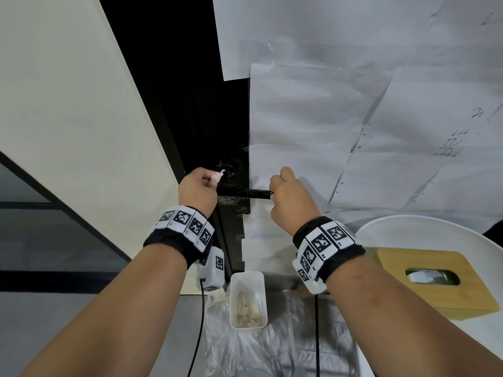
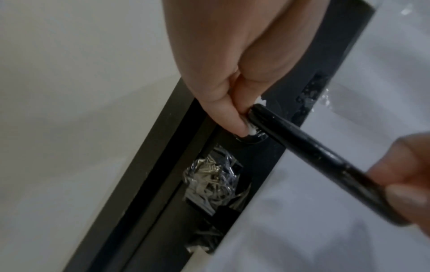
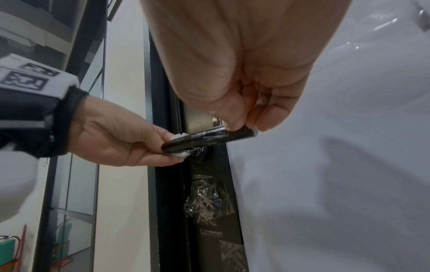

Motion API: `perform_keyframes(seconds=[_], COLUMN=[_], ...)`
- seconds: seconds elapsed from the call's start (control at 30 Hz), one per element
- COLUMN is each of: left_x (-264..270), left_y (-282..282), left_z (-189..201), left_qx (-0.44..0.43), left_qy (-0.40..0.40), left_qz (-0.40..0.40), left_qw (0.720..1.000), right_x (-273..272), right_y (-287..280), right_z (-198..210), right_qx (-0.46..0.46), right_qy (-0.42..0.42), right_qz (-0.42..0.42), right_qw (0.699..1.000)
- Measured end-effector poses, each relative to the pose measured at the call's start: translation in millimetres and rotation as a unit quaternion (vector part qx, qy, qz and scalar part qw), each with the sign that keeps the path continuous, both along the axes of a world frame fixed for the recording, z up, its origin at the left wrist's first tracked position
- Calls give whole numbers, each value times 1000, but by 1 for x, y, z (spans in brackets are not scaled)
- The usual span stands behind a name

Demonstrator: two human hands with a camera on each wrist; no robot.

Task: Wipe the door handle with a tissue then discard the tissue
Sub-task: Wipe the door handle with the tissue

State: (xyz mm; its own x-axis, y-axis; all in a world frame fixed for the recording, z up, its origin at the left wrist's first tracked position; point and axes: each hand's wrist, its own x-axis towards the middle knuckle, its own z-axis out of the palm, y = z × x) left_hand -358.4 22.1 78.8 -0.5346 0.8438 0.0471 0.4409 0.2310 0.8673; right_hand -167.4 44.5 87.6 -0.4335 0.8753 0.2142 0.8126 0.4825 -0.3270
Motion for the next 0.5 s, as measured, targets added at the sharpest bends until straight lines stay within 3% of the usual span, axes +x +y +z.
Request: perform_keyframes(seconds=[0.1, 0.17, 0.27, 0.33, 0.4, 0.47, 0.5], left_x=[2, 5, 10, 12, 17, 21, 23], left_y=[-3, -7, -17, -23, -31, -38, -41], left_z=[-8, -7, -7, -9, -3, 6, 12], left_qx=[10, 17, 31, 24, 1, -21, -29], left_qy=[-209, -345, -488, -543, -564, -559, -535], left_qz=[27, 33, 13, 20, 5, -35, -58], left_qw=[978, 938, 872, 839, 826, 828, 842], right_x=[0, 0, 0, 1, 1, 1, 1], right_y=[1, 2, 3, 3, 3, 4, 4], right_z=[0, -1, -1, -1, -1, -1, -1], right_qx=[0, -4, -3, -2, -3, -3, -2], right_qy=[2, 1, -6, -6, -5, -2, -1], right_qz=[3, 4, -1, -2, -1, -1, 2], right_qw=[1000, 1000, 1000, 1000, 1000, 1000, 1000])
